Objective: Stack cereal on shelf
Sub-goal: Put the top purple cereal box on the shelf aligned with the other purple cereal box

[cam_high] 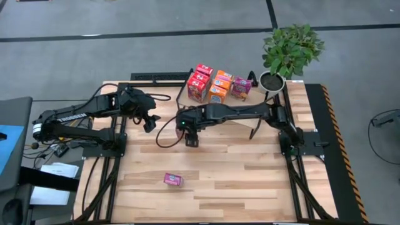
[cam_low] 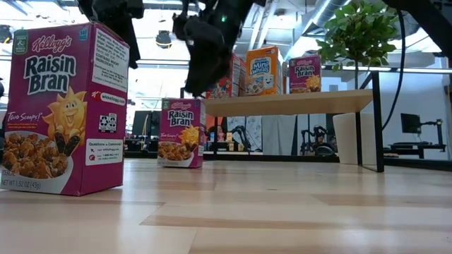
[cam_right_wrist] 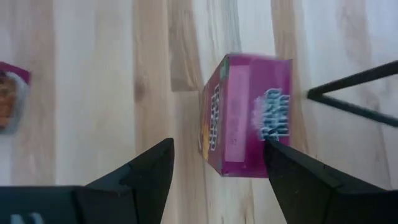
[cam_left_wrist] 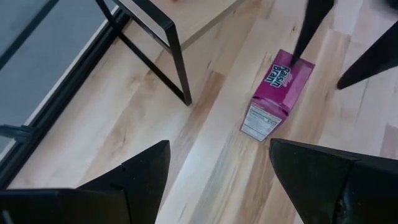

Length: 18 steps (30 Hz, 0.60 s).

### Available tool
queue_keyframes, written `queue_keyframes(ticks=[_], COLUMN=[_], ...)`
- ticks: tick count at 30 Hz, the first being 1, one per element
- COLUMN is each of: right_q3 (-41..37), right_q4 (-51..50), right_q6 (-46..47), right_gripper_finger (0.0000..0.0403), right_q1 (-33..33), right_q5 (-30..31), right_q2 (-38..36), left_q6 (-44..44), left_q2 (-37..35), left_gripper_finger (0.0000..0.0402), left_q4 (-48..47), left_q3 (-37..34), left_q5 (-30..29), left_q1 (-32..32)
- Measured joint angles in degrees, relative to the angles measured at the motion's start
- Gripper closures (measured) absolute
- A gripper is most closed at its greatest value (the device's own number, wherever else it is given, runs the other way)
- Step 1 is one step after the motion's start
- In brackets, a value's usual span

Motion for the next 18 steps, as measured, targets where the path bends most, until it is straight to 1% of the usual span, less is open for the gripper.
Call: queue_keyframes(ticks=[4,7,10,15,18], right_q3=[0.09,0.02,0.02,-2.6,-2.9], right_q4=[2.58,4.87,4.62,8.39,8.58], right_q6=[-1.99,-3.08,-3.11,-3.78,-3.34], right_gripper_finger=[0.0129,0.0129,0.0129,0.0129,0.0129], right_q1=[0.54,0.02,-0.85,-1.34,-1.87], right_q5=[0.25,-0.09,-1.26,-1.56,-3.66], right_q2=[-1.01,-0.4,-0.35,-0.3,-0.31], left_q6=[-0.42,-0.47,-0.57,-1.06,-1.68], left_q2=[0.0,0.0,-0.02,-0.02,-0.02], left_gripper_finger=[0.0136,0.0136,0.0136,0.0136,0.0136], left_q4=[0.05,0.09,0.09,0.09,0.02], left_q3=[0.0,0.0,0.0,0.0,0.0], left_q5=[-0.3,-0.7,-0.72,-0.75,-0.79], left_q1=[-0.02,0.0,0.0,0.0,-0.01])
